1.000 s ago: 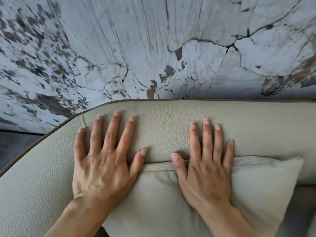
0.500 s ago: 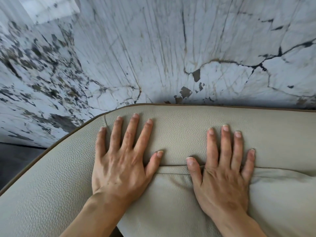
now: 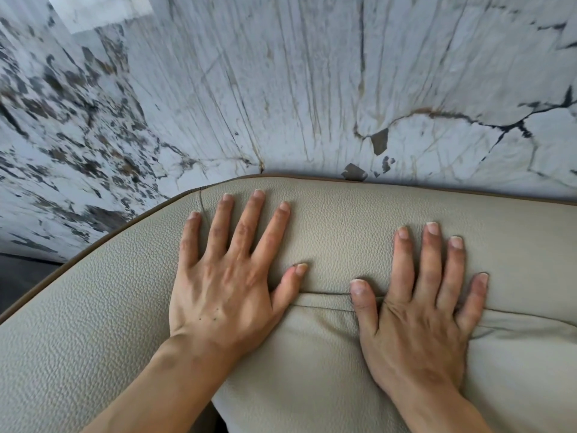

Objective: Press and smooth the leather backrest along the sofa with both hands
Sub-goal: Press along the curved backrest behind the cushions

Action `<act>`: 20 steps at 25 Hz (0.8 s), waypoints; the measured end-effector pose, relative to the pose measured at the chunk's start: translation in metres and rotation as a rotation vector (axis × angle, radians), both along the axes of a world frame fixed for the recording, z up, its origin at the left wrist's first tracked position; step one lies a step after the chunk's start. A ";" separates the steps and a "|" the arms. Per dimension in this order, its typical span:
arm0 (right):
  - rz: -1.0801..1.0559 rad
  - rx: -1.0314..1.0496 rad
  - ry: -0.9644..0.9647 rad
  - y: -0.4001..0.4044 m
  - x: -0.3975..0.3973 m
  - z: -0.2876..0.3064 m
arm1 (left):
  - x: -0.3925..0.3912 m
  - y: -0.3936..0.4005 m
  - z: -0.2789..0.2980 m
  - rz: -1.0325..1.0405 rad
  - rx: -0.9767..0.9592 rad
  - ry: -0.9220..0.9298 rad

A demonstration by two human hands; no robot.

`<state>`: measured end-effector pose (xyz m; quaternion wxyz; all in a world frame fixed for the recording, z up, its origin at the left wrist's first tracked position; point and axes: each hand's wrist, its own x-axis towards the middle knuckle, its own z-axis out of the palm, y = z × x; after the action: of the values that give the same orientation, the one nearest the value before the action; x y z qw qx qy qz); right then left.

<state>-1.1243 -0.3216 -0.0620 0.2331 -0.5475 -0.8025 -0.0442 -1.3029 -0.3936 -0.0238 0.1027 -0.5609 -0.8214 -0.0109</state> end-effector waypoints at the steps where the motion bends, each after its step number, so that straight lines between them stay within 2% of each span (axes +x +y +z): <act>1: -0.001 0.000 -0.002 0.001 0.000 0.000 | -0.001 0.001 0.000 -0.003 -0.003 -0.003; 7: 0.000 -0.074 -0.062 0.003 -0.001 0.006 | -0.001 0.003 0.008 0.011 -0.104 -0.047; 10: 0.003 -0.161 -0.156 -0.007 0.004 0.028 | -0.001 -0.002 0.017 0.013 -0.146 -0.069; 14: 0.032 -0.131 -0.158 -0.033 0.022 0.061 | 0.015 -0.031 0.041 -0.034 -0.025 -0.193; 20: 0.048 -0.103 -0.137 -0.089 0.055 0.092 | 0.048 -0.096 0.072 -0.092 0.118 -0.052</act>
<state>-1.0694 -0.4107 0.0303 0.1504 -0.5351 -0.8305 -0.0348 -1.2552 -0.4894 0.0486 0.1134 -0.5907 -0.7950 -0.0787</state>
